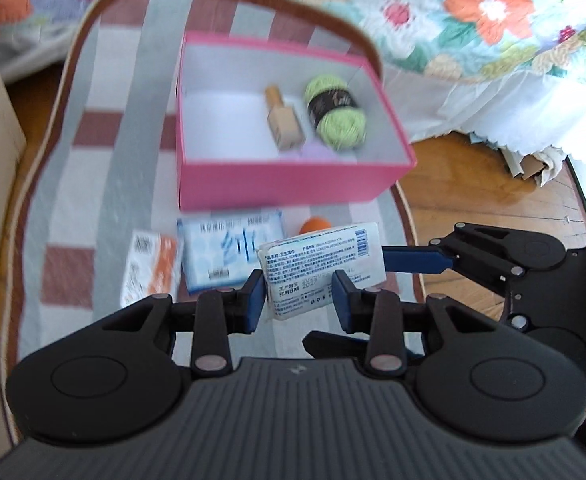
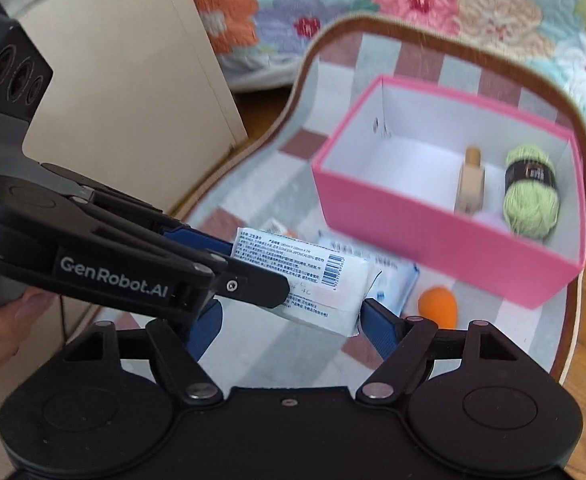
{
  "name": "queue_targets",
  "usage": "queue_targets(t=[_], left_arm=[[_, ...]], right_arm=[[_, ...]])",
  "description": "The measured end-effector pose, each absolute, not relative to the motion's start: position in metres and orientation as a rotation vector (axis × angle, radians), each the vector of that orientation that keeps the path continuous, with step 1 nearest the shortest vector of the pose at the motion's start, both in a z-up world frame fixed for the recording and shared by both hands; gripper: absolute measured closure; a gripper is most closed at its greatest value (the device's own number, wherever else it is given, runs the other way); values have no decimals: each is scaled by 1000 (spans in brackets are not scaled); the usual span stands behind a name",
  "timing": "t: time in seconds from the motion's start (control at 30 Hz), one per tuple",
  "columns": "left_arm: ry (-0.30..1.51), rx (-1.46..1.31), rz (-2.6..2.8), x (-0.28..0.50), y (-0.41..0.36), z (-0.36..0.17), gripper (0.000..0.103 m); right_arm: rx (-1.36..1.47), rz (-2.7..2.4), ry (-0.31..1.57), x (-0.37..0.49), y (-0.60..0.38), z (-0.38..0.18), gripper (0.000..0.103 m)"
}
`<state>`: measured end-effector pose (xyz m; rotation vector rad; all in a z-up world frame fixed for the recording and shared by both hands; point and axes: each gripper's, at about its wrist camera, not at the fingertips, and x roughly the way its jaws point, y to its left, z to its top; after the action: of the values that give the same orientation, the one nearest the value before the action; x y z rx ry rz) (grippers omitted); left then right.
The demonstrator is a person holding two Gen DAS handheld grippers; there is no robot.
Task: Organize objects
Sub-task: 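Carry the white packet into the pink box and lower it beside the bottle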
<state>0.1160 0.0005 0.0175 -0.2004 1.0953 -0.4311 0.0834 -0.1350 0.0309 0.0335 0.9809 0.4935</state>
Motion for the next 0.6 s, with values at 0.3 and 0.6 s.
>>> queue_targets(t=[0.3, 0.6], left_arm=[[1039, -180, -421, 169, -3, 58, 68], [1082, -109, -360, 257, -28, 22, 68]], right_arm=[[59, 459, 862, 123, -150, 78, 24], [143, 365, 860, 190, -169, 47, 48]])
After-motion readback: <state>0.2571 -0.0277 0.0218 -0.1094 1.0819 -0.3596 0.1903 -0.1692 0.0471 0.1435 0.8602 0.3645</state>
